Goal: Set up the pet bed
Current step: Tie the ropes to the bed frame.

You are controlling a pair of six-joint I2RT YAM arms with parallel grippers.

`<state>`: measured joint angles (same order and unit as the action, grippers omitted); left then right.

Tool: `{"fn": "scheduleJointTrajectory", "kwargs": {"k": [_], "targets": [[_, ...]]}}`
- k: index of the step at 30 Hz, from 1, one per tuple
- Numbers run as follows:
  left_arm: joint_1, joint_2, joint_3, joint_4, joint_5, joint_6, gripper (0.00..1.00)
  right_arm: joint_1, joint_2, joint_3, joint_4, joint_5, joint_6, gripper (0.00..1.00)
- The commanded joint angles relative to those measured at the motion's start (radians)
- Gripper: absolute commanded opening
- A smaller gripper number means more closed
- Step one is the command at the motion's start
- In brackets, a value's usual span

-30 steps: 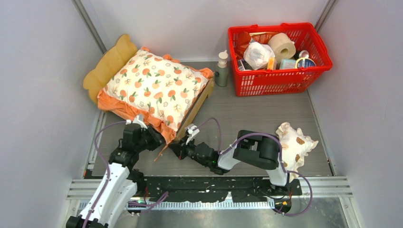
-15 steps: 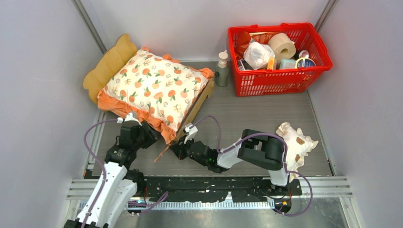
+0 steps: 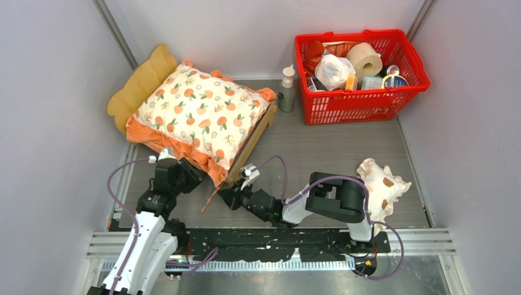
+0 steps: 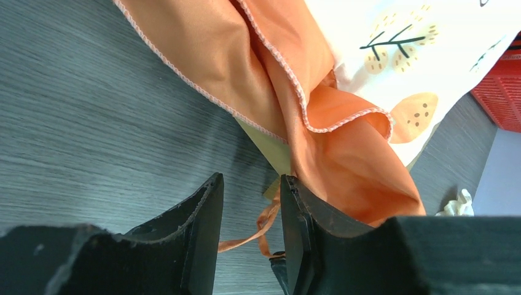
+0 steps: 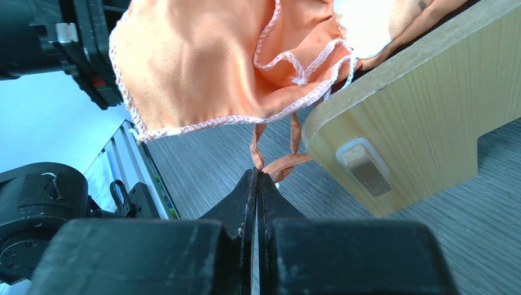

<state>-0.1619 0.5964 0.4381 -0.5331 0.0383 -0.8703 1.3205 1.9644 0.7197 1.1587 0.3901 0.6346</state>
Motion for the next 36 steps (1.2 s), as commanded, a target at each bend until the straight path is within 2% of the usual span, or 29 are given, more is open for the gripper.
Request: {"fn": "scheduleJointTrajectory", "kwargs": {"k": [1, 13, 25, 36], "targets": [[0.02, 0.011, -0.025, 0.065, 0.024, -0.013, 0.42, 0.018, 0.016, 0.0, 0.096, 0.068, 0.005, 0.05], [0.04, 0.026, -0.069, 0.161, 0.133, 0.009, 0.35, 0.028, 0.032, -0.012, 0.102, 0.139, 0.104, 0.05], [0.042, 0.026, -0.079, 0.205, 0.163, 0.017, 0.35, 0.006, 0.055, 0.006, 0.027, 0.111, 0.181, 0.05], [0.067, 0.05, -0.077, 0.205, 0.202, 0.038, 0.35, -0.025, 0.022, 0.044, -0.093, 0.056, 0.15, 0.05]]}}
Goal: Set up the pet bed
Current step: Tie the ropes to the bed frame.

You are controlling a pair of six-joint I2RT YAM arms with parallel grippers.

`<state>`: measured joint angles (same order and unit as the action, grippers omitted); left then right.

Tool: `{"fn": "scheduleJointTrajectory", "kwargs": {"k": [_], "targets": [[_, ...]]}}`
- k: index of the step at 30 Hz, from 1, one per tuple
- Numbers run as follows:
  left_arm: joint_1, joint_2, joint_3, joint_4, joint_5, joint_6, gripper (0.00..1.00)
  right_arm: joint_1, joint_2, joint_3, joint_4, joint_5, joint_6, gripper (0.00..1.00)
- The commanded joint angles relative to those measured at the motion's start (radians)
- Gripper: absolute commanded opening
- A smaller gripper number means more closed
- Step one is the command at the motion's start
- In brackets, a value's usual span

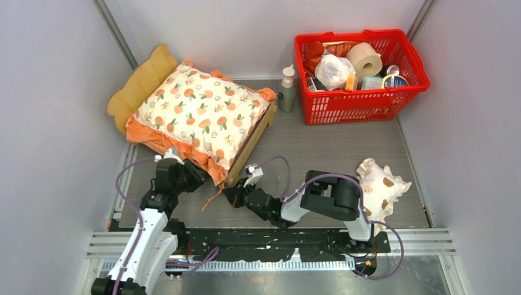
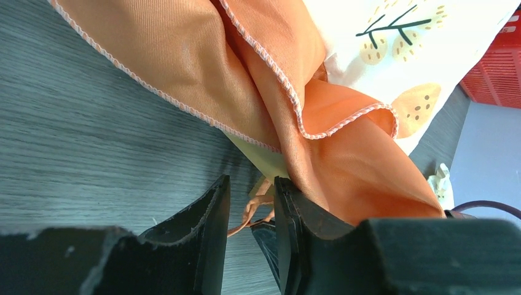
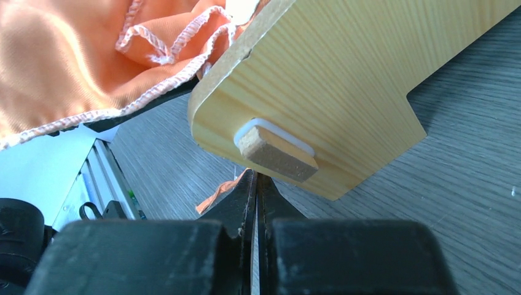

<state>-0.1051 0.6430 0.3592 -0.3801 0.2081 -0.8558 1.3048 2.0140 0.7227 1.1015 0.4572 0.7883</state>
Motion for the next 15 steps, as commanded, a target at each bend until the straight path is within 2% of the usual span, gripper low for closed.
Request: {"fn": "scheduleJointTrajectory", "kwargs": {"k": [1, 15], "targets": [[0.011, 0.004, 0.001, 0.052, 0.033, 0.025, 0.36, -0.016, -0.03, 0.043, -0.04, -0.015, -0.005, 0.05], [0.015, -0.008, -0.015, 0.064, 0.058, 0.07, 0.38, -0.036, -0.089, 0.11, -0.208, -0.012, -0.08, 0.05]]}}
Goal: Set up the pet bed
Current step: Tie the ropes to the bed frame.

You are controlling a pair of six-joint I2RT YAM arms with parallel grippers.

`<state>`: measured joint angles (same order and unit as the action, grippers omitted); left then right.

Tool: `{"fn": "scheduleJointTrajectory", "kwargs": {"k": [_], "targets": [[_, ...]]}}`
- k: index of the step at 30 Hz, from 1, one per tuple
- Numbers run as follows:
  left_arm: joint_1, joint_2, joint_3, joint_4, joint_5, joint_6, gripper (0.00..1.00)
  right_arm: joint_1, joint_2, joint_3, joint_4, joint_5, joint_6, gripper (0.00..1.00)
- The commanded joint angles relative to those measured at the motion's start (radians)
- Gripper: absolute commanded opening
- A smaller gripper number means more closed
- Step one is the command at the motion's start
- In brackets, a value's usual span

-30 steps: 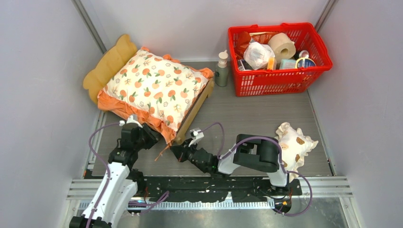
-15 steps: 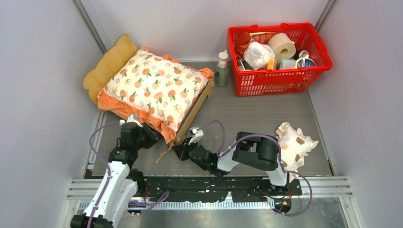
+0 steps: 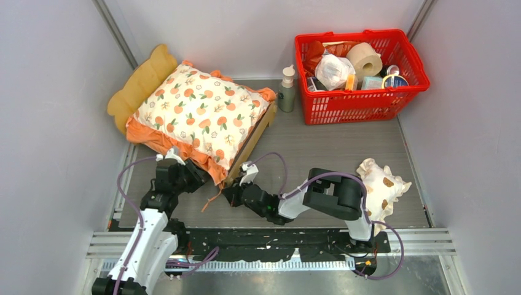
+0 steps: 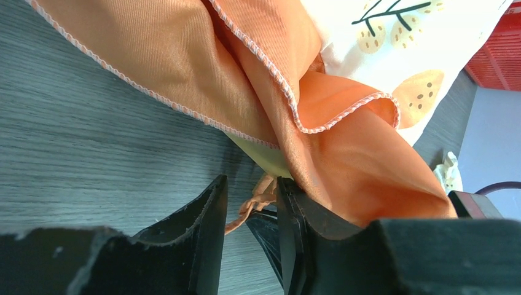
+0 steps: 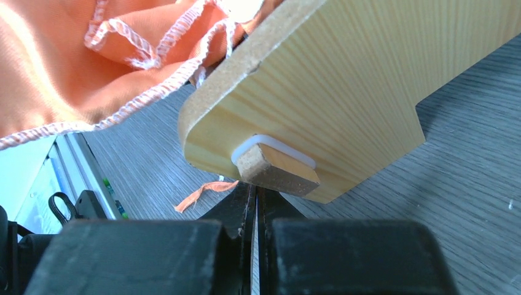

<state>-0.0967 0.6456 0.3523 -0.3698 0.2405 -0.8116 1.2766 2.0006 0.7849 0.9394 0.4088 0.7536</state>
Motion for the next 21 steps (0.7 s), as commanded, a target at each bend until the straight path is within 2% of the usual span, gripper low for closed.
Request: {"fn": "scheduleJointTrajectory", "kwargs": {"k": [1, 11, 21], "targets": [[0.006, -0.008, -0.009, 0.054, 0.027, 0.026, 0.39, -0.008, -0.079, 0.052, -0.057, 0.039, -0.052, 0.05], [0.013, 0.012, -0.008, 0.062, 0.039, 0.027, 0.43, -0.008, -0.131, 0.128, -0.262, 0.109, -0.155, 0.05], [0.027, 0.013, -0.012, 0.039, 0.062, 0.013, 0.44, 0.001, -0.149, 0.187, -0.366, 0.176, -0.241, 0.05]]}}
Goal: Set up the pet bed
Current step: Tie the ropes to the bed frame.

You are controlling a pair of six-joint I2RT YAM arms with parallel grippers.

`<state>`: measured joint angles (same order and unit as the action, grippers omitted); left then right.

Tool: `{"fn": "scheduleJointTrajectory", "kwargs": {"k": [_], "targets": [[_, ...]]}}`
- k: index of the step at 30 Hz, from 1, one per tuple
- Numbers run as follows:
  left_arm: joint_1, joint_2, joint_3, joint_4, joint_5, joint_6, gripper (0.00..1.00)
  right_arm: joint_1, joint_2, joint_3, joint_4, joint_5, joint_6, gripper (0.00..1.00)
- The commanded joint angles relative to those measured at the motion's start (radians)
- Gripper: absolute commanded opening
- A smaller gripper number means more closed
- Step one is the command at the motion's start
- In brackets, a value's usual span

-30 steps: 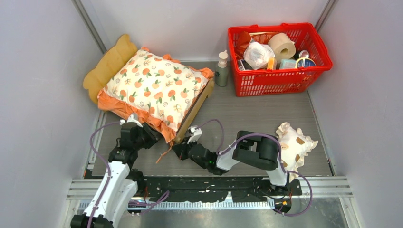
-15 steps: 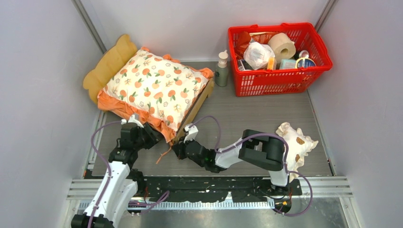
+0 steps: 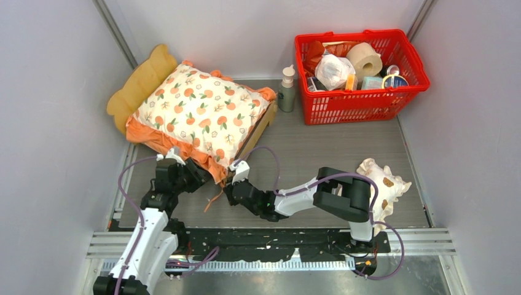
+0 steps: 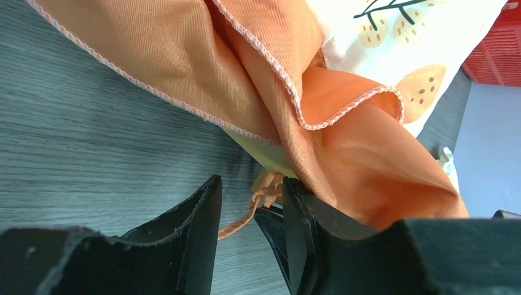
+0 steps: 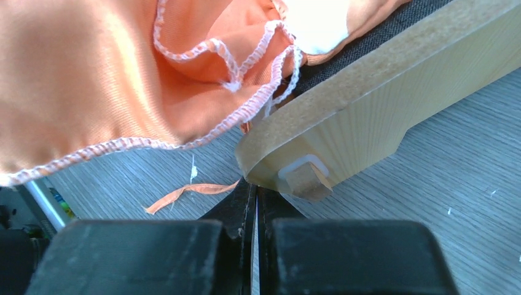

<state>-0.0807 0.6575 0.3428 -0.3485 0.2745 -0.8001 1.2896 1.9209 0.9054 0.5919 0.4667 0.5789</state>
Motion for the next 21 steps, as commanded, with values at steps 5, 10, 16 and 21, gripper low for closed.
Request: {"fn": "scheduleJointTrajectory", "kwargs": {"k": [5, 10, 16, 21], "targets": [[0.016, -0.006, -0.01, 0.016, 0.024, -0.016, 0.43, 0.001, -0.071, 0.103, -0.074, 0.167, -0.132, 0.05], [0.02, -0.006, -0.016, 0.016, 0.022, -0.028, 0.43, 0.005, -0.075, 0.123, -0.079, 0.197, -0.183, 0.05], [0.025, -0.009, -0.03, 0.034, 0.022, -0.051, 0.44, 0.005, -0.047, 0.169, -0.11, 0.185, -0.184, 0.05], [0.03, -0.043, -0.03, 0.03, 0.026, -0.058, 0.47, 0.005, -0.044, 0.191, -0.143, 0.184, -0.205, 0.05]]}}
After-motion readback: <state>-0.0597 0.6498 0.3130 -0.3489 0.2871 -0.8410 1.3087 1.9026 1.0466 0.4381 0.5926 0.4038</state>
